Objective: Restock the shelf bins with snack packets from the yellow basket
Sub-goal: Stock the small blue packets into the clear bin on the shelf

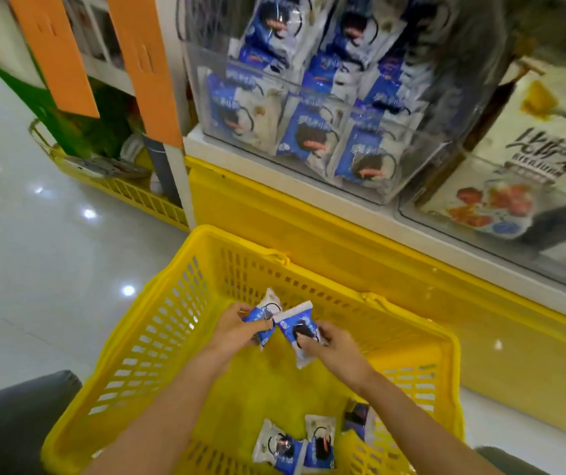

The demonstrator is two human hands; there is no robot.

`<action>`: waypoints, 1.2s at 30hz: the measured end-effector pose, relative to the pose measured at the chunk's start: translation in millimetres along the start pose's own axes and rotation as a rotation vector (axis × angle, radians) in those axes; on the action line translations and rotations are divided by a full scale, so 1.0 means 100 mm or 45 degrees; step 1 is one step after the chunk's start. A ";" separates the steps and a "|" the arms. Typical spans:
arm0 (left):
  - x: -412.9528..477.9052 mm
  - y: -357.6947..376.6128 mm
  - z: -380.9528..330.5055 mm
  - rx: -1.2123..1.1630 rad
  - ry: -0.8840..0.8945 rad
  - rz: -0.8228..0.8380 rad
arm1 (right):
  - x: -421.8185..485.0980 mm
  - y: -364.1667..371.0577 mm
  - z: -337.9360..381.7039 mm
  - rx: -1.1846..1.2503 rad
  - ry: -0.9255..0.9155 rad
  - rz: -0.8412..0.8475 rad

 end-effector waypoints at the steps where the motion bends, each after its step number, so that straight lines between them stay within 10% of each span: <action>1: -0.06 0.01 -0.08 -0.008 0.018 0.023 | -0.04 -0.04 0.11 0.011 -0.023 -0.006; 20: -1.32 -0.41 -1.85 0.742 0.762 -0.136 | -0.90 -0.75 2.82 -0.513 -0.823 -0.600; 36: -1.36 -0.78 -2.25 0.256 0.951 -0.315 | 0.57 -0.84 3.67 -0.860 -0.606 -0.559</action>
Point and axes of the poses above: each hand's wrist, its own x-axis towards the middle knuckle, its own y-axis out of the palm, z = x × y, the point moved 2 cm from there along x, towards the middle knuckle, and after that the axes turned 11 degrees about z, right-handed, at the moved point
